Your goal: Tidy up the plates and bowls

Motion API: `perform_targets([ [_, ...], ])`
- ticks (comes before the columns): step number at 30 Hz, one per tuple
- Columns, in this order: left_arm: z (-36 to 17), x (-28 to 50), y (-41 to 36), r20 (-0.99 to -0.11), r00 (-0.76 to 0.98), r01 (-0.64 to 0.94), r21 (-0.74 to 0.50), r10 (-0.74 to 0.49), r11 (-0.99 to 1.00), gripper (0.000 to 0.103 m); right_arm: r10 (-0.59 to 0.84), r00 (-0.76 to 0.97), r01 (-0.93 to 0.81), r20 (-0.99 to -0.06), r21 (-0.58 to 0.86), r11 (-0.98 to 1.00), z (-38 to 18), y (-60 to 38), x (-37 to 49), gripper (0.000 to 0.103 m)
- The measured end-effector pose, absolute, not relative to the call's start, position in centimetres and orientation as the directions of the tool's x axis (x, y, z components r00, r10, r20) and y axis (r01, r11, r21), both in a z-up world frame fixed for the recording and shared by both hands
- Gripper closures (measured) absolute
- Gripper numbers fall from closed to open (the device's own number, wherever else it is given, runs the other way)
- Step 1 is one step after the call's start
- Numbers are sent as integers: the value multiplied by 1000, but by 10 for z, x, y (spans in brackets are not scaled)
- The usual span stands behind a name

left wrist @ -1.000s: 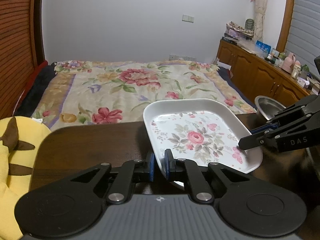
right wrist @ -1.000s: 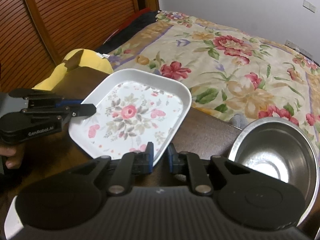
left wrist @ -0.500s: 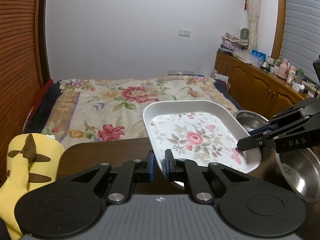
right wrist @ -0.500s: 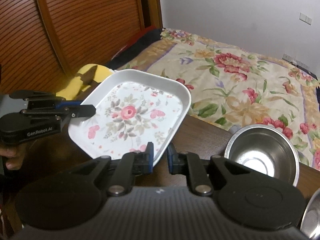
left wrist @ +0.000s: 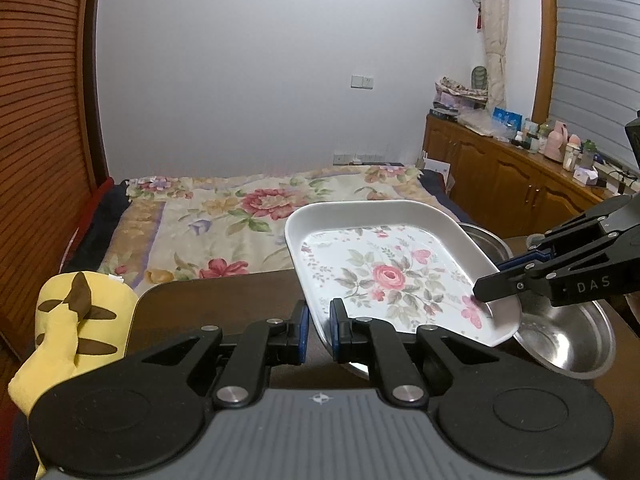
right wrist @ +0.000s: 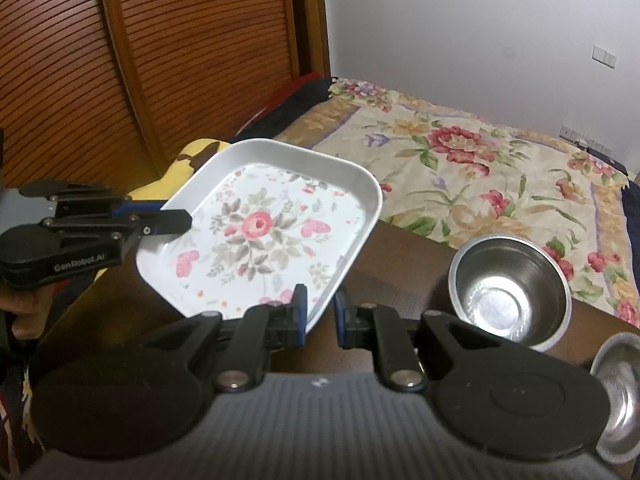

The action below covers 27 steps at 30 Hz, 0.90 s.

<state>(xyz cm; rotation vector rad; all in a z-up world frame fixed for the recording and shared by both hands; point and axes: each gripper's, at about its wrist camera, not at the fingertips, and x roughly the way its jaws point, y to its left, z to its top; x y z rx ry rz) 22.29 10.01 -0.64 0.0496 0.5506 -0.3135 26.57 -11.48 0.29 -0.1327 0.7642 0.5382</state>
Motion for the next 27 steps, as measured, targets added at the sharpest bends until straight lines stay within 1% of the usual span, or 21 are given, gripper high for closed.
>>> perform_targets([
  [18,8,163,95,-491,824,325,0,-283,946,91,423,616,-517,-664,64,854,7,-124,211,87],
  [27,-5,144,102,-509,813,317,-22,-284,948,91,445,603,-528,-662,88,845,-3,-125,195,87],
])
